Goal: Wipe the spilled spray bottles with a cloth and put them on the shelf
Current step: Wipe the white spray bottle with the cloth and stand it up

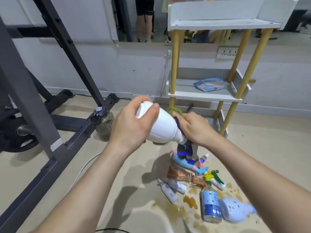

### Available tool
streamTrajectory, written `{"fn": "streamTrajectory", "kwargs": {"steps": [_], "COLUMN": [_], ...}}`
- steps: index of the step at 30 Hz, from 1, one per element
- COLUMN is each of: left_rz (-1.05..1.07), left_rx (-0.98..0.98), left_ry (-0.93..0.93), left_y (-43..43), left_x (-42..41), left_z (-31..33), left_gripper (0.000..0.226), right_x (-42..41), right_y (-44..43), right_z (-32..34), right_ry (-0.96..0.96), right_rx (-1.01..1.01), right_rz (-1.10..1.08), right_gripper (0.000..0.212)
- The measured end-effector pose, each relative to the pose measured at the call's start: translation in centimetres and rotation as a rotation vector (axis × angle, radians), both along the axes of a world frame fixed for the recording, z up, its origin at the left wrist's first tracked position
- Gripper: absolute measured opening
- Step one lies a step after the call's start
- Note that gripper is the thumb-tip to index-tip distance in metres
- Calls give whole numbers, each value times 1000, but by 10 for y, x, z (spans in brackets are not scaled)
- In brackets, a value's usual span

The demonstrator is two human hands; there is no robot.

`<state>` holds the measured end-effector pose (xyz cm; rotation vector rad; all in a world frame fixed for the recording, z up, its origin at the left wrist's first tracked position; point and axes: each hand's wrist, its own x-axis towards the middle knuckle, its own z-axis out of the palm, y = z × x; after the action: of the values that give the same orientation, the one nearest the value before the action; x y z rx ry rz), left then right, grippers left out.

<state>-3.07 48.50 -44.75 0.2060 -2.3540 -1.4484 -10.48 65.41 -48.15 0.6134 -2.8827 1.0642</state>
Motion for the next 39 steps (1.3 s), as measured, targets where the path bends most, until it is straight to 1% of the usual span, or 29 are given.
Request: {"fn": "streamTrajectory", "kwargs": {"steps": [1,2,4,6,7,10,12,14,15,16,18,20,22,23,28,30,32,35,37,39], "left_rz": [-7,-5,8,24,29,29,15,6,0,-11,-38,-67,-83,-84,-23,13,34,75,97,136], "left_rx": [-38,-65,-87,-104,-118,-197,-276,-331,-328,-294,-163,-69,-46,-37,-37,-21,-68,-102,-78,-10], "left_ry": [11,-4,-97,-166,-178,-185,-209,-228,-233,-236,-253,-263,-252,-237,-214,-219,-225,-238,-260,-291], "left_y": [-1,-3,-5,-6,-7,-8,-13,-24,-31,-39,-58,-80,-103,-114,-153,-162,-167,-176,-183,-191], "left_x": [-1,-3,-7,-13,-14,-16,-12,-7,-4,1,12,24,35,41,60,61,62,66,68,65], "left_z": [-1,-3,-6,-10,-12,-11,-10,-10,-10,-12,-15,-15,-12,-10,2,5,4,-7,-20,-39], "left_gripper": [29,30,37,48,50,44,37,29,25,23,18,13,12,12,17,20,25,29,30,26], "right_x": [0,3,16,32,42,64,66,57,52,47,38,36,36,37,38,39,39,38,40,42], "right_y": [4,7,9,6,2,-8,-10,-13,-18,-25,-41,-60,-80,-91,-147,-162,-172,-186,-193,-201], "right_z": [-3,-4,-4,-3,-7,-27,-38,-38,-35,-30,-19,-8,3,10,45,49,46,31,12,-15], "right_ry": [-18,-42,-77,-71,-66,40,22,-77,-115,-130,-144,-205,-285,-311,-342,-338,-356,-464,-543,-577], "right_rx": [-27,-107,-301,-472,-506,-416,-367,-379,-364,-354,-385,-400,-313,-260,-110,-121,-166,-296,-342,-364], "right_rz": [5,17,40,113,161,231,252,239,222,189,115,86,121,155,248,270,273,272,300,332], "right_gripper": [56,54,46,29,21,50,54,47,43,41,36,29,18,16,17,15,16,17,17,19]}}
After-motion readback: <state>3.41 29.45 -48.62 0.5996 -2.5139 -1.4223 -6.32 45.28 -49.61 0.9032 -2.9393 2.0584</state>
